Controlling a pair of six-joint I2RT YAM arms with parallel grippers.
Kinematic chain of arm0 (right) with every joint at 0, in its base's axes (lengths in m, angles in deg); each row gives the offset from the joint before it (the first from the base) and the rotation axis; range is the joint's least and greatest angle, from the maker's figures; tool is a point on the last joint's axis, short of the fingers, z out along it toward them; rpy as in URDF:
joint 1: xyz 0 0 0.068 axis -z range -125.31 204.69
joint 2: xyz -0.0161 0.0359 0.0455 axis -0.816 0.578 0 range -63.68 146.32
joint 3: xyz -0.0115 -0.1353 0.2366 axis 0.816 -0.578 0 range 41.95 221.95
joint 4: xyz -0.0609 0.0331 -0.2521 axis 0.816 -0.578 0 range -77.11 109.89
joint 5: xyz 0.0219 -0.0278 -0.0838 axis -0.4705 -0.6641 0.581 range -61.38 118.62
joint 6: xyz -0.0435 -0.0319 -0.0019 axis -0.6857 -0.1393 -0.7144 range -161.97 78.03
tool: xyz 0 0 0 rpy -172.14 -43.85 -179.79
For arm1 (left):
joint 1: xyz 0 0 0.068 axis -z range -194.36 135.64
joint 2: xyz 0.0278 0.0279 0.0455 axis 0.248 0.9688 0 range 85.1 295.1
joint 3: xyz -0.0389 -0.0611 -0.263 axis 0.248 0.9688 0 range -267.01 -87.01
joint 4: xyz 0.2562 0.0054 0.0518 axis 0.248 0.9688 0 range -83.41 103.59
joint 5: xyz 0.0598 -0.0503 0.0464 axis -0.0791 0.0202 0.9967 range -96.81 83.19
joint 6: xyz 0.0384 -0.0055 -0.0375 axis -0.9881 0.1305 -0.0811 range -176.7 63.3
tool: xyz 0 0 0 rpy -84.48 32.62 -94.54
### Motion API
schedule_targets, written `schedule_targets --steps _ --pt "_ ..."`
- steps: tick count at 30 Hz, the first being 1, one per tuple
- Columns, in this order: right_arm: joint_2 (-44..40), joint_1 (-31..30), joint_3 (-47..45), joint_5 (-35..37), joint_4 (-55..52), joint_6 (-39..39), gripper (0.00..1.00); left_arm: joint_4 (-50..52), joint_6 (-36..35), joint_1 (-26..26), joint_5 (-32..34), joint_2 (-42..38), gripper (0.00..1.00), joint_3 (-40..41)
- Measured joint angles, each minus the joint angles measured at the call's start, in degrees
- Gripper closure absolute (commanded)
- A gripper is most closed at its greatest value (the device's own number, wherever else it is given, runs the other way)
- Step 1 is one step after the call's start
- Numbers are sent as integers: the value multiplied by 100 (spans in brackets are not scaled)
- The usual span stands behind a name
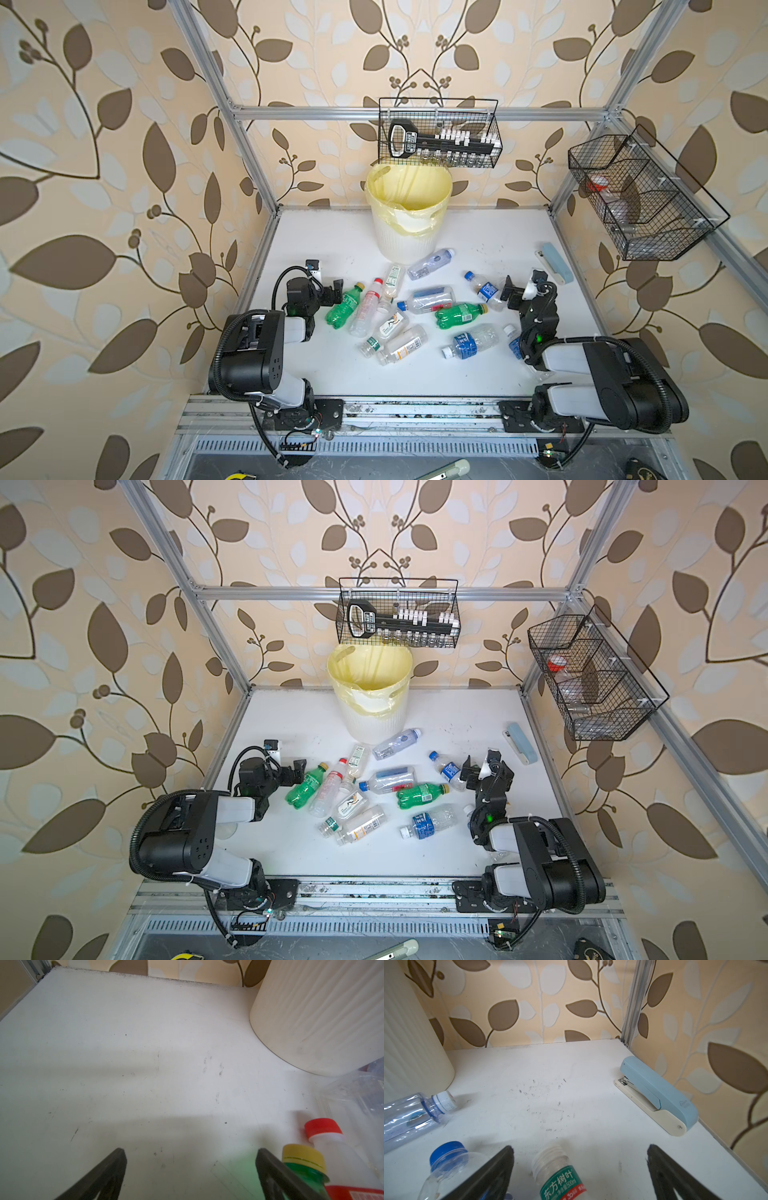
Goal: Throw the plastic bottles in the bin
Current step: Pick up the plastic bottle from the middle-left of the table.
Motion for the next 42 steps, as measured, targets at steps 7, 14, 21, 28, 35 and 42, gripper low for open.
schedule_targets --steps 7,14,21,28,35,42 --pt "0 42 0 -17 0 22 0 2 -2 0 -2 0 1 0" --pt "0 42 0 -31 0 24 0 2 -2 0 -2 0 1 0" --pt "0 -44 0 26 11 9 0 2 -2 0 -2 0 1 2" --pt "-114 -278 -111 210 197 -92 0 691 4 0 59 -332 1 -120" --pt "-400 -332 -461 262 507 -186 0 2111 -22 -42 415 -909 1 -1169" --pt "-1812 -350 -363 533 -382 -149 0 2817 -44 -76 472 -1360 1 -1119"
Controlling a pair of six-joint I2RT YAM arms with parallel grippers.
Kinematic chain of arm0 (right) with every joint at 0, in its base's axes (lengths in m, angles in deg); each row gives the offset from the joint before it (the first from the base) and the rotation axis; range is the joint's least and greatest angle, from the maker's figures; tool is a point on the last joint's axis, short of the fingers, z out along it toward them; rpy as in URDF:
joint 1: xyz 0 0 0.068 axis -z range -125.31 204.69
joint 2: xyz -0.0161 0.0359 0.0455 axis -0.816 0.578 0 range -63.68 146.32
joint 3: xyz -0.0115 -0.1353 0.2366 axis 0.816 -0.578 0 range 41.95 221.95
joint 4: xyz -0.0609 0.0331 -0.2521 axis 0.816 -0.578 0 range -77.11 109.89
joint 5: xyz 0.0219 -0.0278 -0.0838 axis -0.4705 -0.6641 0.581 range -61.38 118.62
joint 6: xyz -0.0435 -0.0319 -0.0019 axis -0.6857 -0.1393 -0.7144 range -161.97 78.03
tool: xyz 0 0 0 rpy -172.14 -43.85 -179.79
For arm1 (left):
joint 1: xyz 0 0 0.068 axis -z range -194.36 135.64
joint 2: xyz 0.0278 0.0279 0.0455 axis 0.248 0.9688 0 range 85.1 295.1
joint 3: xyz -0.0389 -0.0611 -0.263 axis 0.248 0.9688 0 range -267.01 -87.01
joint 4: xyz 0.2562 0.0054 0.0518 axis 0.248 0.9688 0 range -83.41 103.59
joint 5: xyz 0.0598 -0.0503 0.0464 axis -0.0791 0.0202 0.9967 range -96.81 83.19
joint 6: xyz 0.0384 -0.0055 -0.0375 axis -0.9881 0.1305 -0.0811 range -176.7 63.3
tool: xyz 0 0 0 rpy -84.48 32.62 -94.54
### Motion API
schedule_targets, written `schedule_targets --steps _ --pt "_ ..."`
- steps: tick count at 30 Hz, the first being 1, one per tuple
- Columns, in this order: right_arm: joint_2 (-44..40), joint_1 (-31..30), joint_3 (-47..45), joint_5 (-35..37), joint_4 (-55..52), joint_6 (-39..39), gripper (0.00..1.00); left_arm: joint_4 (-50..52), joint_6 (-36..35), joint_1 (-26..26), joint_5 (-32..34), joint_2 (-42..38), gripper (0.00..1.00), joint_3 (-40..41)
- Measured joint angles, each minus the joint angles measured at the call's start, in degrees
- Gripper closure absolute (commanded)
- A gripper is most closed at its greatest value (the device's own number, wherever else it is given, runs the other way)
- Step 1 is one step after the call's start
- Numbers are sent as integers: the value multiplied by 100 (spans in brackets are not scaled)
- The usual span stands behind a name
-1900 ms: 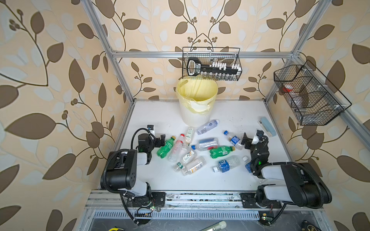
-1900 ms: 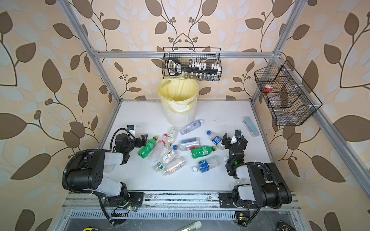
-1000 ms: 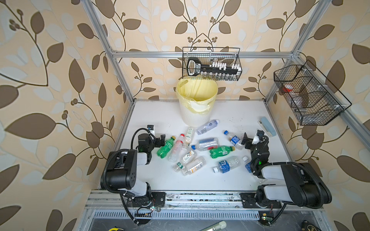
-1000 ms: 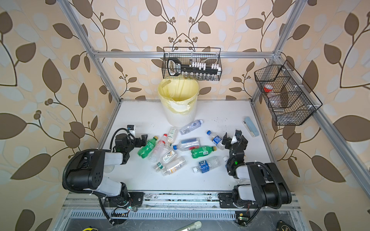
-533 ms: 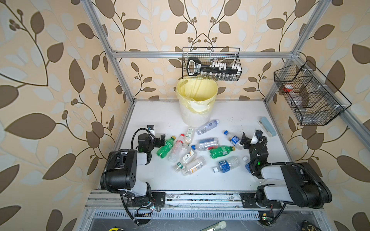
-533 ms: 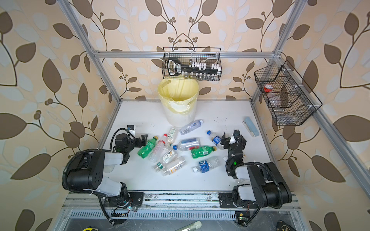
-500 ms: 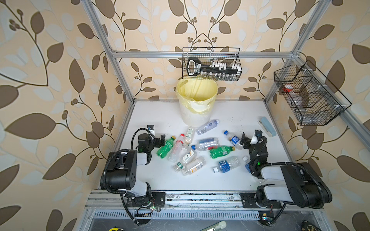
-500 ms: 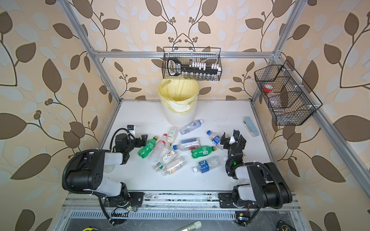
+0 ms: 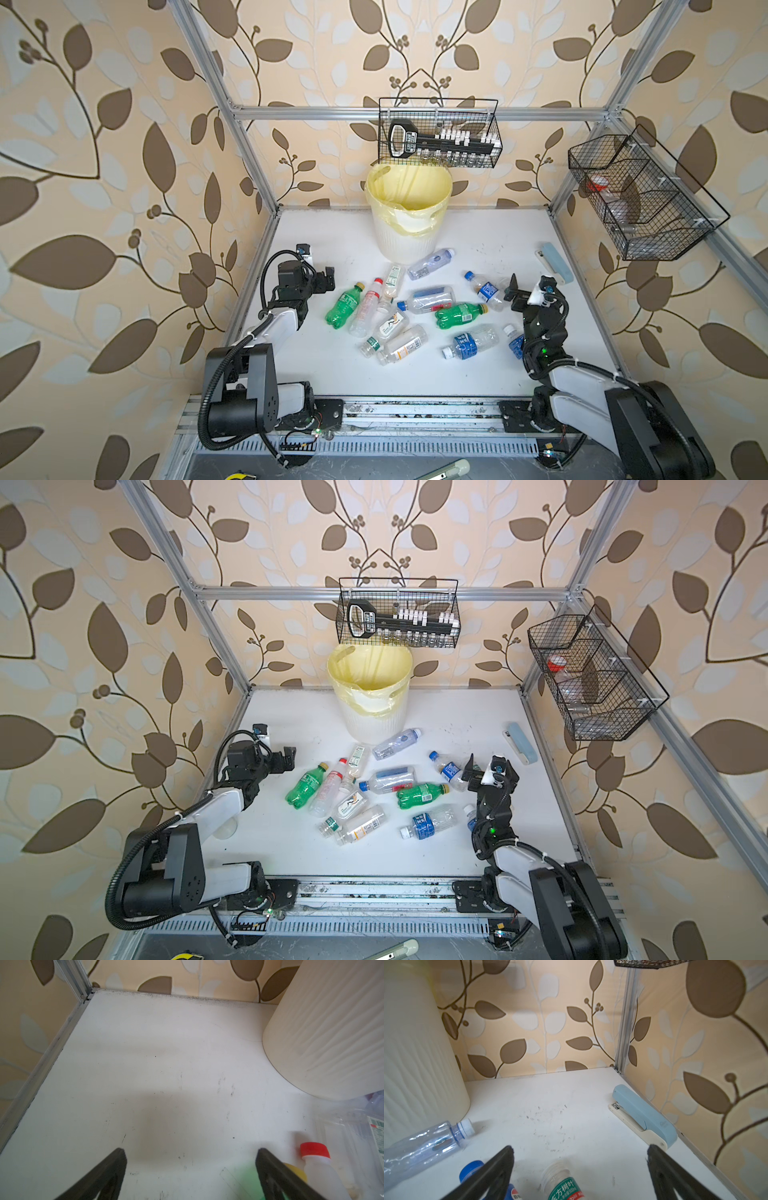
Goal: Throw the plastic bottles in the bin
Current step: Pick up the plastic bottle from the middle-left of the table.
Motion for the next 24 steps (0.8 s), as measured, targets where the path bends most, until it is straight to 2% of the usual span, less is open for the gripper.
schedule_targets --steps 6,14,18,24 --pt "-492 79 166 17 -946 131 0 850 -37 0 -173 -492 1 -247" --pt "-855 52 1082 -240 -2802 363 0 1788 -267 0 -741 -977 1 -522" --pt "-846 -13 1550 -455 -3713 568 0 2341 -496 0 -1141 -955 1 -846" --pt "-350 -85 2260 -866 -4920 835 0 3051 -981 0 -1250 -780 1 -1226"
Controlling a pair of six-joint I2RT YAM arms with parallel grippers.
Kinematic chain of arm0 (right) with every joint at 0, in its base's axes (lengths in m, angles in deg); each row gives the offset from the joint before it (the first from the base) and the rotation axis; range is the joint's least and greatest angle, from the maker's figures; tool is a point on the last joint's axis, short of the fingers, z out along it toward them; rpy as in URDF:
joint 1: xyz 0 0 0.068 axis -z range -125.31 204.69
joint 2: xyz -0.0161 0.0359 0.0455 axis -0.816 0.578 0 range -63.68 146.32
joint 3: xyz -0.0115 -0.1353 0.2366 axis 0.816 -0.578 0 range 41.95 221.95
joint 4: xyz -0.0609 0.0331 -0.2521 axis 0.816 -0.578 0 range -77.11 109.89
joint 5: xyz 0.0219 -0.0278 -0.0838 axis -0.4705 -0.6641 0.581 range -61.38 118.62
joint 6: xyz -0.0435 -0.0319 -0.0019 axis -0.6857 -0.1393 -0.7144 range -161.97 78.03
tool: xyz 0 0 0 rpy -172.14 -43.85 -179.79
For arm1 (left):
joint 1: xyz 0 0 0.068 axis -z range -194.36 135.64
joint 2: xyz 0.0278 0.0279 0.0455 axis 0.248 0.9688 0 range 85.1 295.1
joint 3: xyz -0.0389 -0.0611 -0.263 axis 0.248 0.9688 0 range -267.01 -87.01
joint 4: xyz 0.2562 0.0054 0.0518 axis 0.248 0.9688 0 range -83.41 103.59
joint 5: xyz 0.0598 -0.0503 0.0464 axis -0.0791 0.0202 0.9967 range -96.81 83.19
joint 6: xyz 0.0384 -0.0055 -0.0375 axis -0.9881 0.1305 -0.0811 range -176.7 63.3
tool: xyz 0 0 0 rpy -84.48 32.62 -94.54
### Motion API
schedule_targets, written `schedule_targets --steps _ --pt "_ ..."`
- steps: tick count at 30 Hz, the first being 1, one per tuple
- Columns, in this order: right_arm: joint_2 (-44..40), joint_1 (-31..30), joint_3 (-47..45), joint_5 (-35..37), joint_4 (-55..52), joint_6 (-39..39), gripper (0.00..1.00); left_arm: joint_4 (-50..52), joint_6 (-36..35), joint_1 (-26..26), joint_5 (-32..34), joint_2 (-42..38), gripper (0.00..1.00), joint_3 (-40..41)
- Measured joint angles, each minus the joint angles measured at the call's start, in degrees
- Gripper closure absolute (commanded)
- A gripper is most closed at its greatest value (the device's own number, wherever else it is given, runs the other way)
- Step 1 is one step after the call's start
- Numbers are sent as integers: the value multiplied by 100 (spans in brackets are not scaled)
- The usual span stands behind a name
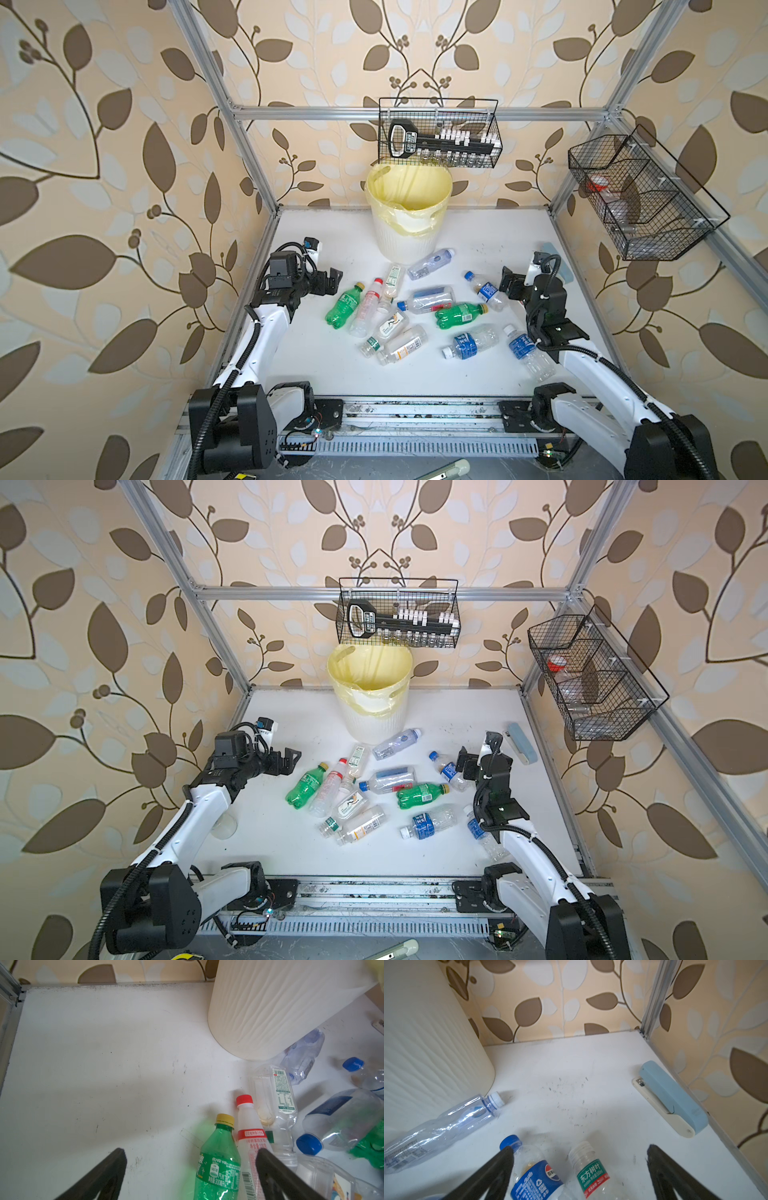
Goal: Throw the plastic bottles in the bin
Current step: Pick up the plastic bottle from the middle-left of the table.
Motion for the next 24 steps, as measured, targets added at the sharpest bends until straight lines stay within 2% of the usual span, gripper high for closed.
schedule_targets --steps 8,17,24 --pt "608 -160 623 -422 -1038 181 0 695 -531 -74 -343 52 1 0" --pt "640 -654 804 -778 -1517 321 0 1366 -1064 -74 -625 116 1 0" --pt "612 -1093 807 -693 -1843 422 0 1792 -1458 -74 -680 428 1 0"
